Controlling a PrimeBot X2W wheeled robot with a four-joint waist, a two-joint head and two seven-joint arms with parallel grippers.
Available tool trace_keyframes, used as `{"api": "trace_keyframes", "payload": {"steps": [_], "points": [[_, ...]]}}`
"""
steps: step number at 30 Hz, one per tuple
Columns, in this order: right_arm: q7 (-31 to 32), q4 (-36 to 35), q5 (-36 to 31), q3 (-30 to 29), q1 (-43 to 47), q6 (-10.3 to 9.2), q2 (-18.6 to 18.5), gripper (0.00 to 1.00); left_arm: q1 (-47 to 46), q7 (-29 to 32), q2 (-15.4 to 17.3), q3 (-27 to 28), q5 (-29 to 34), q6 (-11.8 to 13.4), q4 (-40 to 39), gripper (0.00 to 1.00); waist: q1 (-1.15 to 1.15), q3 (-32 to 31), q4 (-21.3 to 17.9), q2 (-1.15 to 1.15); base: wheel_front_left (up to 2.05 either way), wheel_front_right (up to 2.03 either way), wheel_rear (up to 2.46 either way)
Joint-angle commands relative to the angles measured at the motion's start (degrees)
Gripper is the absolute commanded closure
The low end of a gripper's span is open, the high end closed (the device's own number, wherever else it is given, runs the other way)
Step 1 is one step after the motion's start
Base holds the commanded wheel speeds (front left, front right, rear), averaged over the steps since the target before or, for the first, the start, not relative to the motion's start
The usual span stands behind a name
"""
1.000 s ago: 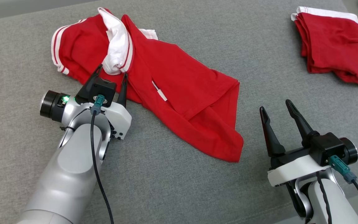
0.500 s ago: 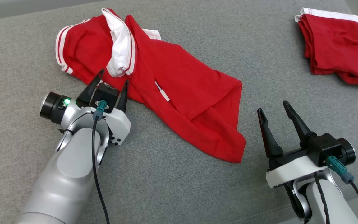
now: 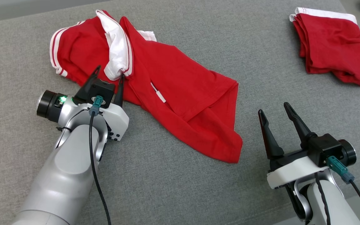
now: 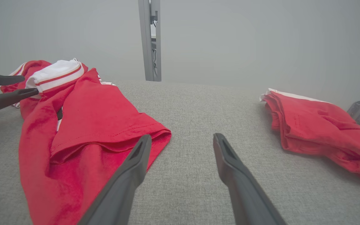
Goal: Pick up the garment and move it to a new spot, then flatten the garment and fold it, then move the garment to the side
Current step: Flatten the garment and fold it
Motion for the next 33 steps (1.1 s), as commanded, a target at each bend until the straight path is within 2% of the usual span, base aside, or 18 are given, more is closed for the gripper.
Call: {"api": "trace_keyframes", "payload": {"steps": [1, 6, 10, 15, 19, 26, 29, 33], "points": [[-0.3, 0.1, 0.3, 0.1, -0.5, 0.0, -0.2, 0.0, -1.1, -0.2, 0.1, -0.2, -0.5, -0.1, 0.6, 1.0, 0.0, -0.1, 0.0, 0.0, 0.0, 0.0, 0.0], [-0.3, 0.3, 0.2, 0.1, -0.5, 0.0, -0.2, 0.0, -1.4, -0.2, -0.1, -0.4, -0.9, -0.2, 1.4, 1.0, 0.0, -0.3, 0.2, 0.0, 0.0, 0.0, 0.0], [-0.3, 0.4, 0.1, 0.1, -0.2, 0.0, -0.2, 0.0, -1.1, -0.2, 0.3, 0.1, -1.0, 0.9, -0.6, 1.0, 0.0, -0.8, 0.4, 0.0, 0.0, 0.0, 0.0], [-0.3, 0.4, -0.1, -0.5, 0.4, 0.0, -0.2, 0.0, 0.9, -0.2, 1.9, 0.5, 0.2, 3.6, -7.3, 1.0, 0.0, -1.8, 1.3, 0.0, 0.0, 0.0, 0.0], [-0.3, 0.5, -0.2, -1.1, 1.0, 0.0, -0.2, 0.0, 3.0, -0.2, 3.5, 0.4, 2.1, 7.2, -15.7, 1.0, 0.0, -3.3, 2.6, 0.0, 0.0, 0.0, 0.0], [-0.3, 0.6, -0.7, -1.8, 2.2, 0.0, -0.3, 0.0, 7.5, -0.2, 6.8, -1.6, 6.6, 11.9, -30.0, 1.0, 0.0, -6.0, 5.6, 0.0, 0.0, 0.0, 0.0], [-0.3, 0.8, -1.0, -2.4, 3.0, 0.0, -0.6, 0.0, 9.6, -0.2, 8.5, -3.7, 8.8, 13.2, -32.6, 1.0, 0.0, -7.2, 7.1, 0.0, 0.0, 0.0, 0.0], [-0.3, 0.8, -1.1, -3.0, 3.9, 0.0, -0.9, 0.0, 11.4, -0.2, 10.2, -7.4, 12.3, 13.5, -32.1, 1.0, 0.0, -8.4, 9.2, 0.0, 0.0, 0.0, 0.0]]}}
